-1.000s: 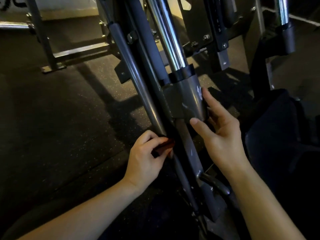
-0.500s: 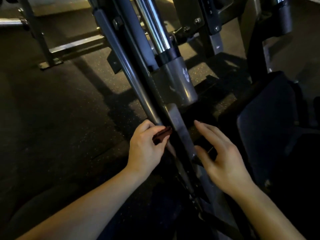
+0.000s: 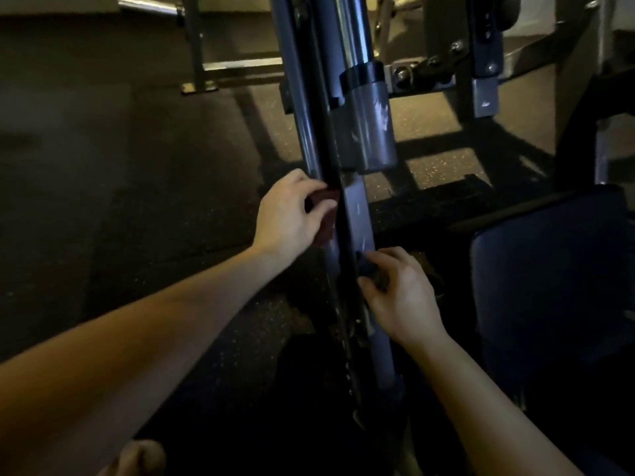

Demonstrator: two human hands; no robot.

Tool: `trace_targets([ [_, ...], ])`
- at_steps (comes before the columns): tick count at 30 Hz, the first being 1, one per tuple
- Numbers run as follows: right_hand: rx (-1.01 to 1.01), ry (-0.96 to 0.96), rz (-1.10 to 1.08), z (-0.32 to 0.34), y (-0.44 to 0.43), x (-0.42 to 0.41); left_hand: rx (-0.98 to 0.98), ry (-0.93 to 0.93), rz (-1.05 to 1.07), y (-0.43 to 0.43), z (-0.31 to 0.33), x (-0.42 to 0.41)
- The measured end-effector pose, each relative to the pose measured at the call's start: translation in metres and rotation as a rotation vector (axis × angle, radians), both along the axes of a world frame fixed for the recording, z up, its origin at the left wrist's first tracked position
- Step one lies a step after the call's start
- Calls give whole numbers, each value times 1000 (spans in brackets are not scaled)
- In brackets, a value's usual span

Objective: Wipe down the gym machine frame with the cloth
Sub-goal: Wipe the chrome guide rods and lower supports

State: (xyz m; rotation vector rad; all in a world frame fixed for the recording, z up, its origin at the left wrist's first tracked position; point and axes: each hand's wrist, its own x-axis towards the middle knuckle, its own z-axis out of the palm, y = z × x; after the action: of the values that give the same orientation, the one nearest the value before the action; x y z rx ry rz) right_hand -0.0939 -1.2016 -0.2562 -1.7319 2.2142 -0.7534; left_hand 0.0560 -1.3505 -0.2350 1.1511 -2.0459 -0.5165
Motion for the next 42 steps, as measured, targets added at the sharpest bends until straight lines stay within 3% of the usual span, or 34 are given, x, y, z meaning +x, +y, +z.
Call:
trace_targets([
  [7,-68,67,-7,-12,16,-1,9,93,-5,55,-65,11],
  [13,-97,175,-37,-27,30,4,209,106,97,100,-117,19],
  [17,-69,17,-105,-30,31,0,192,321,205,81,-87,4],
  [21,-40,-29,-115,-31,30,-2,132,371,240,51,-55,-10],
  [25,-44,-66,-125,-29,29,0,293,476,252,84,-86,-14],
  [31,-55,-12,-167,-35,26,3,572,491,194,154,-142,-5],
  [34,-54,-6,-164,-35,27,2,569,519,238,134,-129,-8],
  [38,-54,-18,-147,-35,26,1,519,719,245,74,-84,-9],
  [42,-65,-6,-149,-36,26,1,561,795,295,83,-102,-17],
])
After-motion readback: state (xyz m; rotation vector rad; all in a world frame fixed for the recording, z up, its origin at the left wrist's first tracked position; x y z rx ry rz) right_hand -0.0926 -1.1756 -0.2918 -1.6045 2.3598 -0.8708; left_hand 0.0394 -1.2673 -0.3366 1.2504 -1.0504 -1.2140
